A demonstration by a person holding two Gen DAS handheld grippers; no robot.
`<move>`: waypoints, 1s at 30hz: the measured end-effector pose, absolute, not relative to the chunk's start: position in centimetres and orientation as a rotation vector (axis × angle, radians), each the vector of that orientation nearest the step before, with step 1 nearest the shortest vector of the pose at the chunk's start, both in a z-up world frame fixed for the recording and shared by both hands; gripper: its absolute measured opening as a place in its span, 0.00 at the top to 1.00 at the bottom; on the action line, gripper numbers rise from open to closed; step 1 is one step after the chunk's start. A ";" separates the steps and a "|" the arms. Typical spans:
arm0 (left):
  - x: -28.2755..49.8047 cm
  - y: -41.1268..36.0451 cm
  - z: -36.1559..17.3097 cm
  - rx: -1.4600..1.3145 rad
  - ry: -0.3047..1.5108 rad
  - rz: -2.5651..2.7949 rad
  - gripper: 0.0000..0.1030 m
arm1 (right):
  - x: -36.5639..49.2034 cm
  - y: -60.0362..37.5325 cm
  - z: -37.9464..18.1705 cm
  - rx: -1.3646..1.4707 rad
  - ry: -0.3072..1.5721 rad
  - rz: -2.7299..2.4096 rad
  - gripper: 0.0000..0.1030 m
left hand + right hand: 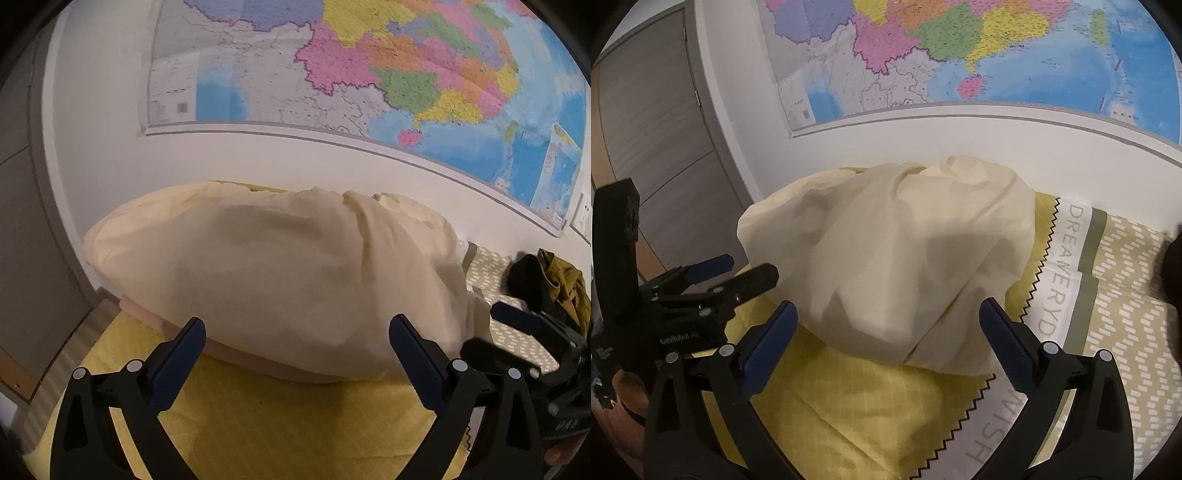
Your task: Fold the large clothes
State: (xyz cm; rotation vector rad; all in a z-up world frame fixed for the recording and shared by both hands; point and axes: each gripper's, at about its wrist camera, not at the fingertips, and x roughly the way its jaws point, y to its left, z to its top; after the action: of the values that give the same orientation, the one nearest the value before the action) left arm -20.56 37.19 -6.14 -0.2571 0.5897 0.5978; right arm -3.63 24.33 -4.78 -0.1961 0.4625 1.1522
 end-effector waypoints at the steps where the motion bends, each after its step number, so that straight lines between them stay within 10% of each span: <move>1: -20.7 36.8 -6.1 -0.239 0.581 0.615 0.07 | -3.8 24.2 -4.9 -0.201 0.454 1.149 0.06; 30: -24.4 33.2 -6.5 -0.255 0.582 0.661 0.07 | -8.4 20.6 -5.4 -0.212 0.401 1.149 0.06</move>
State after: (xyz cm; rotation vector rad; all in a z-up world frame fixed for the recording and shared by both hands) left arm -24.43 33.24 -6.48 -0.2546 0.5815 0.6608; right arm -8.39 20.57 -5.39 -0.2124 0.4010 1.1493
